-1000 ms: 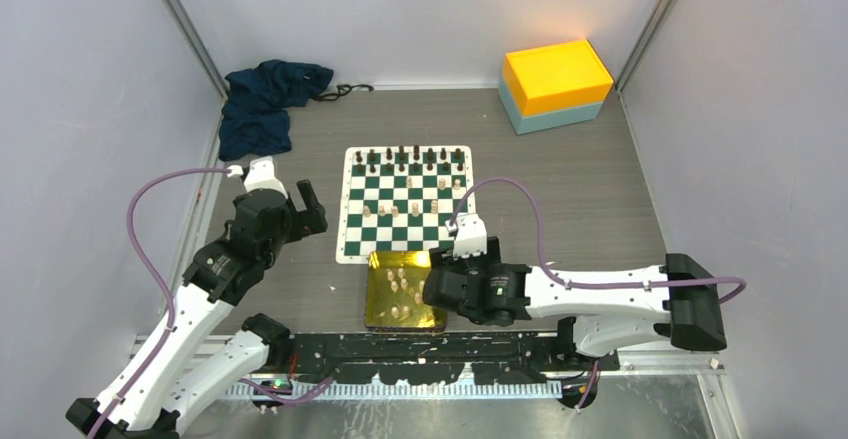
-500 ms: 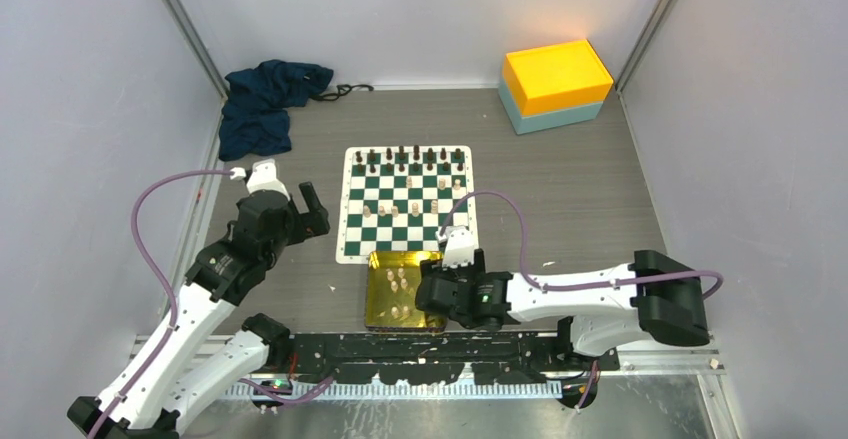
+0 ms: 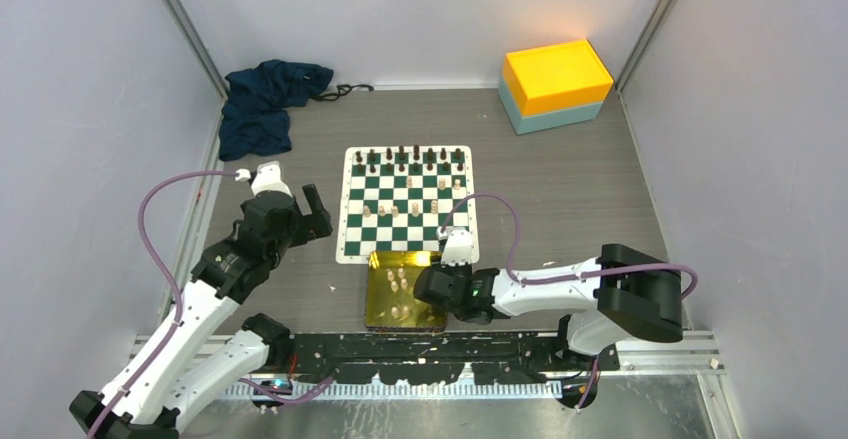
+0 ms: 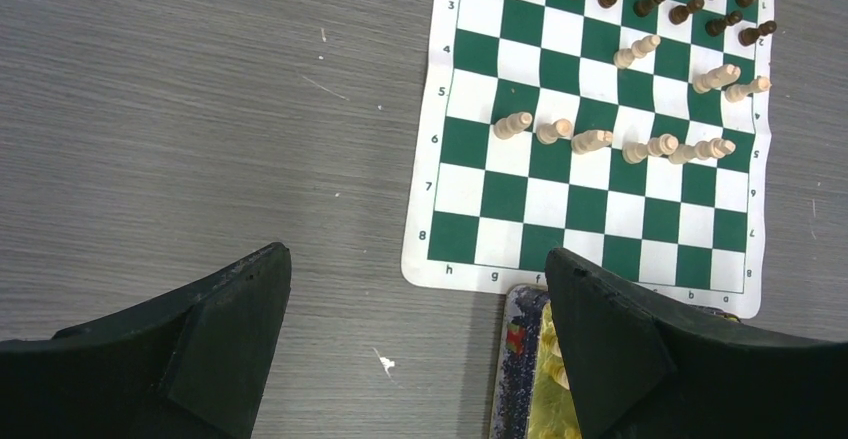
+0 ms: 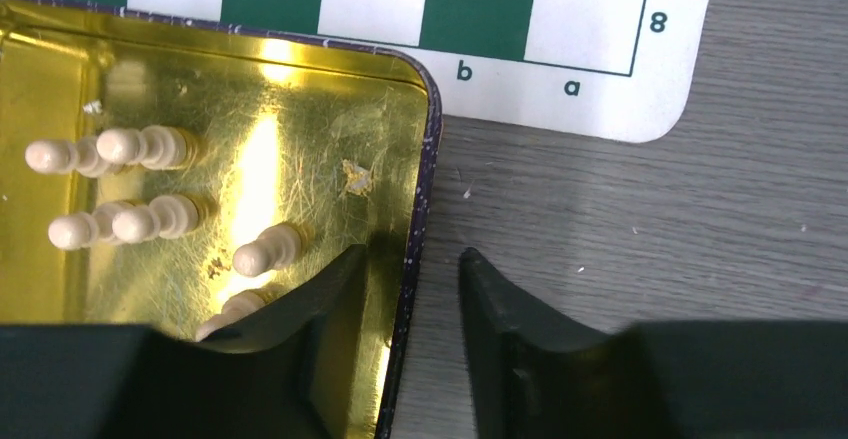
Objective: Set up the chess pieces on the board
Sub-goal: Pick up the storage box at the center of the board, then place the storage box at the center of the board.
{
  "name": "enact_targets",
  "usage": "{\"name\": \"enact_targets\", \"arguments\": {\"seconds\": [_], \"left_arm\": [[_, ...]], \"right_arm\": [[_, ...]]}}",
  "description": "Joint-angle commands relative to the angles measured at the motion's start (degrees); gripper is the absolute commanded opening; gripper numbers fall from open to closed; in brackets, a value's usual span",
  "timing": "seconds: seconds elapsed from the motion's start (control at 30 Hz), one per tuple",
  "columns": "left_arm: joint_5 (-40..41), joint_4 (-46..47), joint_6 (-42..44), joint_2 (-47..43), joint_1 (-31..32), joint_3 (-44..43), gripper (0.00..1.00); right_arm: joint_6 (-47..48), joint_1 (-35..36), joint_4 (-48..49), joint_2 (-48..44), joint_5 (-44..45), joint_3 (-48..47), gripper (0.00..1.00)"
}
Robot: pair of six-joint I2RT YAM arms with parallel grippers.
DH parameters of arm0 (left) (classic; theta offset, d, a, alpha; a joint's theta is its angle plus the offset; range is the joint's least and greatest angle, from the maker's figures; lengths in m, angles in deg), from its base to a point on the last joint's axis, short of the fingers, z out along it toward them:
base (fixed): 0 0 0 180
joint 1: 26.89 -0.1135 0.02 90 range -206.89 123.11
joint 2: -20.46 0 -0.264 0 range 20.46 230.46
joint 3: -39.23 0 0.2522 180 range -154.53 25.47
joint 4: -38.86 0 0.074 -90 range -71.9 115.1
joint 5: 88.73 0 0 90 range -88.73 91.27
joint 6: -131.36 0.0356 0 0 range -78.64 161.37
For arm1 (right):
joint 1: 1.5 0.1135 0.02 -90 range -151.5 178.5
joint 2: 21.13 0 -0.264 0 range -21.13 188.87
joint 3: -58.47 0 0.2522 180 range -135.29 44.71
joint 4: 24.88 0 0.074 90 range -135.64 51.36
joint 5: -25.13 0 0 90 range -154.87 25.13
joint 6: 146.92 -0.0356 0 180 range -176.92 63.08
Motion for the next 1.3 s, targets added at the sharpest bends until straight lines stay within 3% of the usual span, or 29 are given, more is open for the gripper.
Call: {"name": "enact_targets", "arguments": {"seconds": [0.0,0.13,0.2,0.6,0.8,1.07,1.27], "left_arm": [[0.7,2.9,-0.8,0.1,0.3,0.1,0.99],[0.8,3.1,-0.9,0.6,0.4,0.1,0.99],[0.9,3.1,-1.1,0.8,0.4,0.1,0.99],[2.1,1.7,-2.1,0.5,0.9,-1.3,0.99],[2.5,1.2,-2.2,0.4,1.0,-1.7,0.99],[2.2,2.4,-3.0,1.8,1.1,-1.1,0.99],[2.6,3.0,-3.3,2.3,1.4,-1.1,0.99]], "right_arm": [[-0.9,-0.7,2.7,-0.7,0.6,0.1,0.35],[-0.3,-1.1,-0.3,-2.5,1.5,-1.0,0.07],[0.2,-1.2,-2.3,-3.6,2.0,-2.0,0.00],[-0.7,-1.2,-19.6,-14.9,4.6,-11.9,0.01],[-2.6,-2.5,-30.2,-21.4,12.6,-15.1,0.01],[3.0,-23.9,-30.9,-30.9,14.1,-14.0,0.00],[5.7,-42.2,-26.3,-26.4,9.0,-14.2,0.00]]}}
